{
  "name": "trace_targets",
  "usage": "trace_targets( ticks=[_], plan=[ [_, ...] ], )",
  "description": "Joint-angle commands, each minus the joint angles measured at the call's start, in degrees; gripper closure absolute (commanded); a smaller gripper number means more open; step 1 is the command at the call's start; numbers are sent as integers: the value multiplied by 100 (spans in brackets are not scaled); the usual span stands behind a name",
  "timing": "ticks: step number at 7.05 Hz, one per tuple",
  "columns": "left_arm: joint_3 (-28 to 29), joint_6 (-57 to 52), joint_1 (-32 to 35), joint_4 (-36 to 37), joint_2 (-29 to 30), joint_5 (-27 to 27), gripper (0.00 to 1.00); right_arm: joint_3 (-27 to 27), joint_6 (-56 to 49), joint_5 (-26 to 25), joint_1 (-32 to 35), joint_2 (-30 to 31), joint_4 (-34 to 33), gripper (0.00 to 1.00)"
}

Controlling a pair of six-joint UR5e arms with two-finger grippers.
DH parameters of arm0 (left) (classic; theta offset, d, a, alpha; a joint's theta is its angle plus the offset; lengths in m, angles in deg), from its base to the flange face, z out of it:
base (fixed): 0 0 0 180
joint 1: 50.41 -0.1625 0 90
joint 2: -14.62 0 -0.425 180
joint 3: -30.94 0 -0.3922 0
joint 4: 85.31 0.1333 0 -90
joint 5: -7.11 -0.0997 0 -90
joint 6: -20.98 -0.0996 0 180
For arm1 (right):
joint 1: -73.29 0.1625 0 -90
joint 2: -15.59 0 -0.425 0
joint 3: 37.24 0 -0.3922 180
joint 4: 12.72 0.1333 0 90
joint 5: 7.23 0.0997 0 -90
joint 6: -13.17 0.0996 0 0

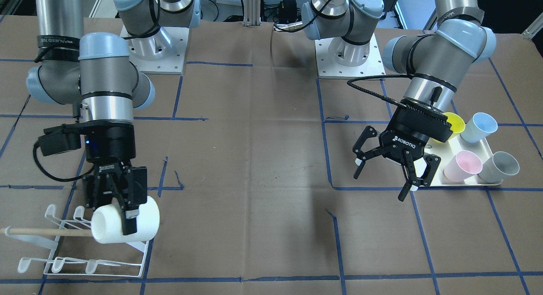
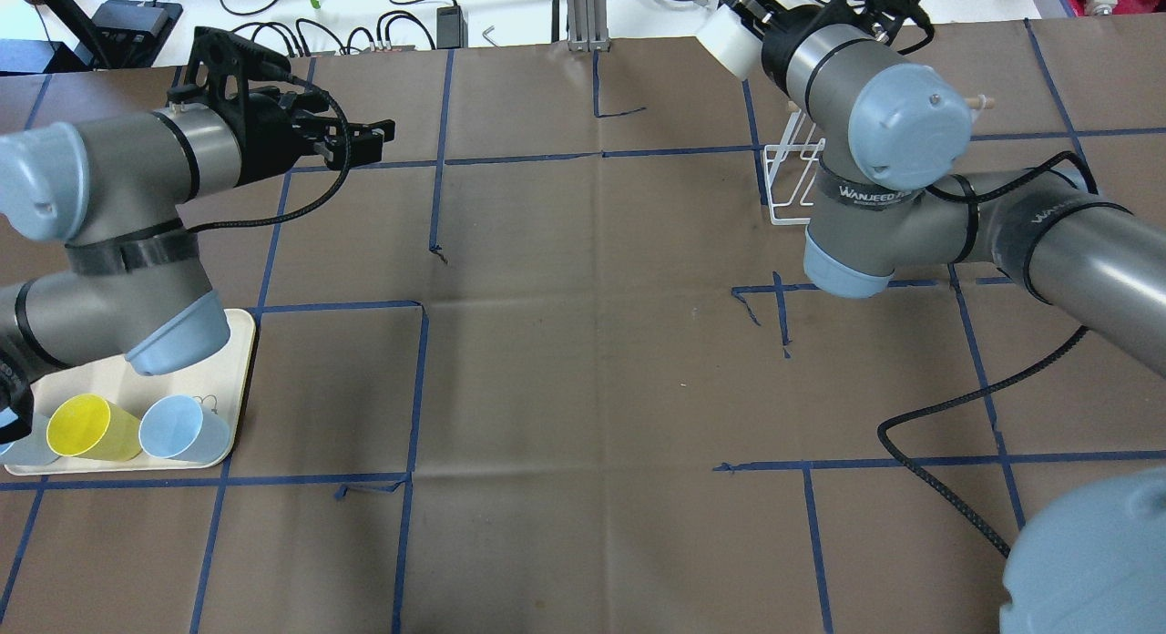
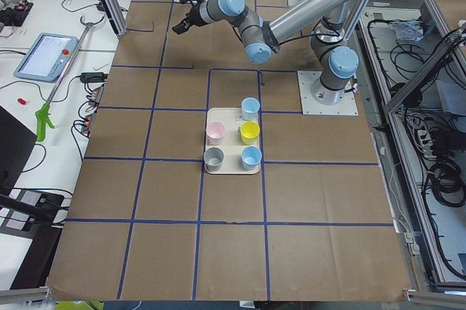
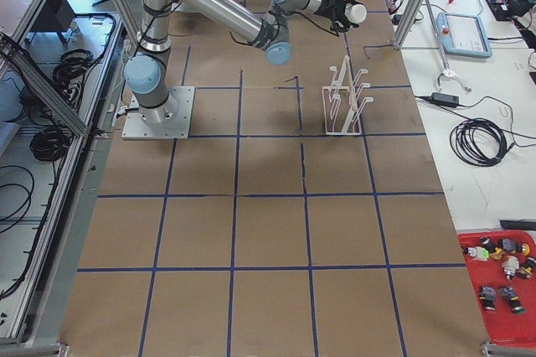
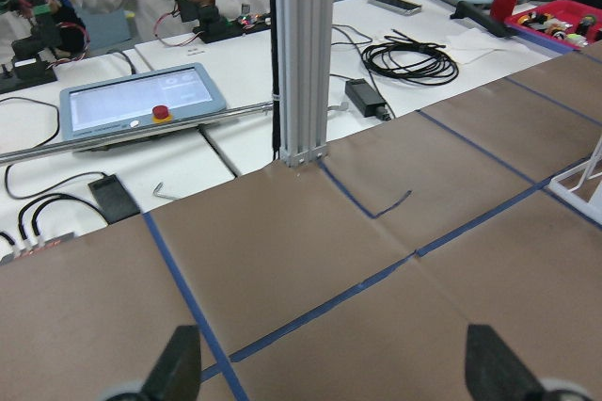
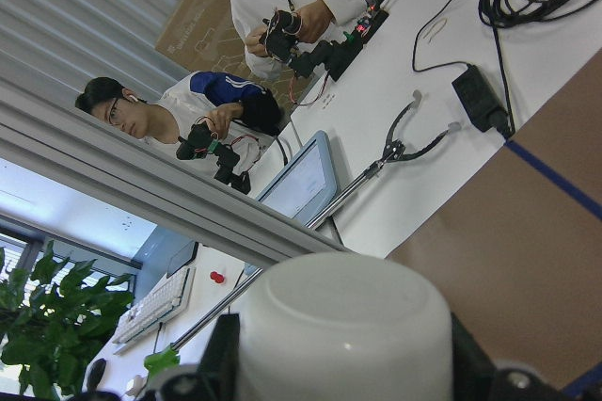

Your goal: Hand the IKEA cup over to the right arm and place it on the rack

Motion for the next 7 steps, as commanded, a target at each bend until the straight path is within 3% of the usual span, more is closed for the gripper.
trace_targets(
  ticks=[1,2,4,6,7],
  plan=[
    [1468,116,483,-2551,14,-1373,1,77,-1547,1,-533,-111,-90,91],
    [2041,856,755,-3678,66,-2033,1,234,-1935,-8,-613,-346,-431,91],
    [2388,2027,1151,-5395,-108,-2749,1,490,-2438,-34,-614,-856,-1118,91],
    [2407,2899,1180,-6672,-432,-2795,1,464,-2736,-130,-605,-1024,-1241,91],
    [2320,2999,1180,-6782,-582,-2795,1,420,-2773,-140,-605,-1147,-1347,91]
  ],
)
